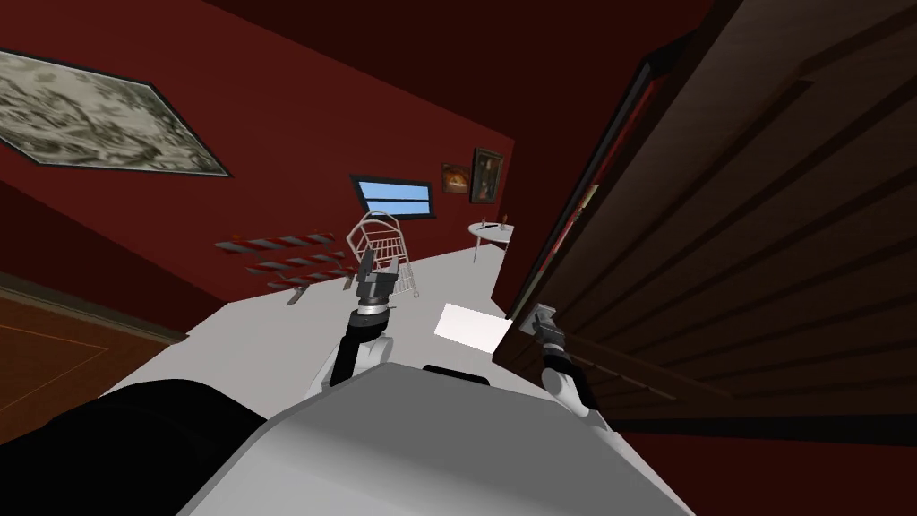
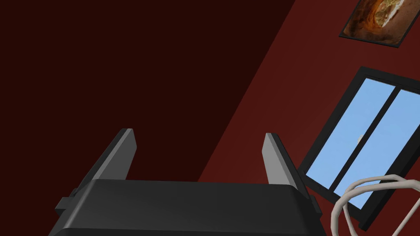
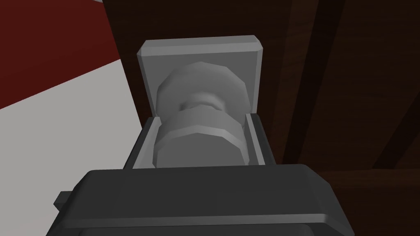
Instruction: Pull the door open
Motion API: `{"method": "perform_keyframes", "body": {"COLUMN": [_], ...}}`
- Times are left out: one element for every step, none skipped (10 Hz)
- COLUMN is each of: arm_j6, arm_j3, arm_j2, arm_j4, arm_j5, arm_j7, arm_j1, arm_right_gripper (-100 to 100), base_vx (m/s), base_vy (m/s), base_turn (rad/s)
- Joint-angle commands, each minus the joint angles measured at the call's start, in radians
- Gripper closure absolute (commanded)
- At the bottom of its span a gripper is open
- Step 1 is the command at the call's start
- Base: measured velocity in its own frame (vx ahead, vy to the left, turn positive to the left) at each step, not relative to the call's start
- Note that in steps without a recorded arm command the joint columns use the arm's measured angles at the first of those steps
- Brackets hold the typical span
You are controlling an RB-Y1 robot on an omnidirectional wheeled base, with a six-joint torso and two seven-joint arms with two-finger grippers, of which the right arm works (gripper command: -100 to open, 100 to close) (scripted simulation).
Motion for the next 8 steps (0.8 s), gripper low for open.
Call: {"method": "perform_keyframes", "body": {"arm_j6": [-0.009,-0.013,-0.017,-0.019,-0.013,-0.018,-0.022,-0.027], "arm_j3": [0.016,0.023,0.031,0.037,0.033,0.047,0.053,0.060], "arm_j2": [-0.018,-0.027,-0.038,-0.046,-0.039,-0.050,-0.057,-0.066], "arm_j4": [-0.006,-0.007,-0.008,-0.009,-0.007,-0.009,-0.012,-0.015], "arm_j5": [0.003,0.004,0.005,0.005,0.004,0.007,0.008,0.010], "arm_j7": [-0.020,-0.030,-0.041,-0.049,-0.041,-0.054,-0.061,-0.069], "arm_j1": [0.001,0.003,0.006,0.008,0.010,0.016,0.019,0.022], "arm_right_gripper": [100,100,100,100,100,100,100,100], "base_vx": [-0.213,-0.232,-0.225,-0.187,-0.076,-0.111,-0.176,-0.205], "base_vy": [-0.066,-0.058,-0.050,-0.048,-0.020,-0.035,-0.047,-0.039], "base_turn": [0.142,0.141,0.148,0.119,0.035,0.110,0.138,0.103]}}
